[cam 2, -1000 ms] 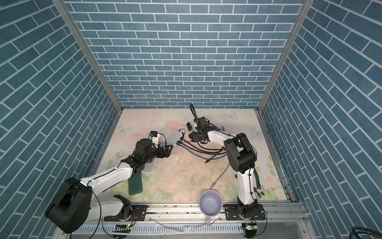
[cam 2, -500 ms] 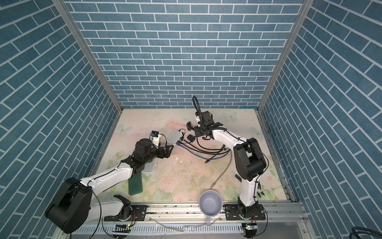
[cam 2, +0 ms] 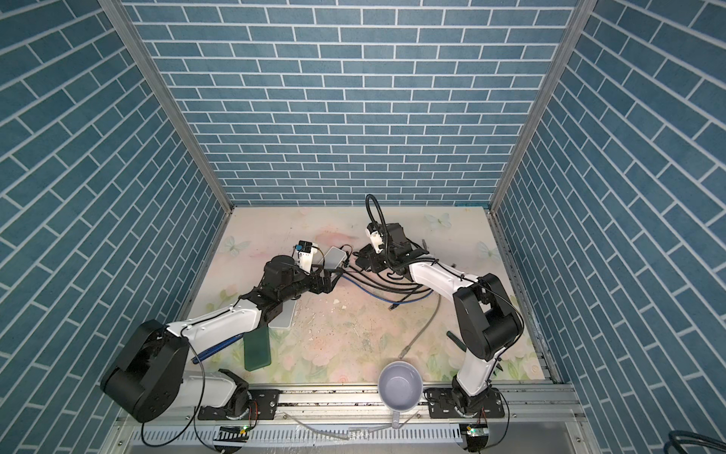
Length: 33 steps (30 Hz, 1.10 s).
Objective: Insert the plug into the switch port
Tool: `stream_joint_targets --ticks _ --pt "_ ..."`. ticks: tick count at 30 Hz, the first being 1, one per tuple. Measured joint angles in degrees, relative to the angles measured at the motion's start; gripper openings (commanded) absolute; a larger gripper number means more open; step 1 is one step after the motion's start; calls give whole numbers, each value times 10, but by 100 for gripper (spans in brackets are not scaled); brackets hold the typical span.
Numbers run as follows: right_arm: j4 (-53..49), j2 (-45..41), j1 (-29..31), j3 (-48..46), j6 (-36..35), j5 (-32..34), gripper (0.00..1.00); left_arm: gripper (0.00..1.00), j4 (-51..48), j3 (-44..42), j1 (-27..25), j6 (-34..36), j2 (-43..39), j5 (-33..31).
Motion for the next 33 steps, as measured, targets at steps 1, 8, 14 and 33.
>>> stream_joint_targets --ticks 1,8,14,33 --pt "9 -2 4 -8 -5 -1 0 90 2 6 -4 -2 7 2" --pt "74 -29 18 -52 -17 -17 0 77 13 49 -16 -24 67 19" --pt "102 -31 21 -58 -23 -25 0 80 2 77 -35 -28 87 1" --pt "170 -31 27 -100 -23 -61 0 67 -35 159 -35 -140 175 -20"
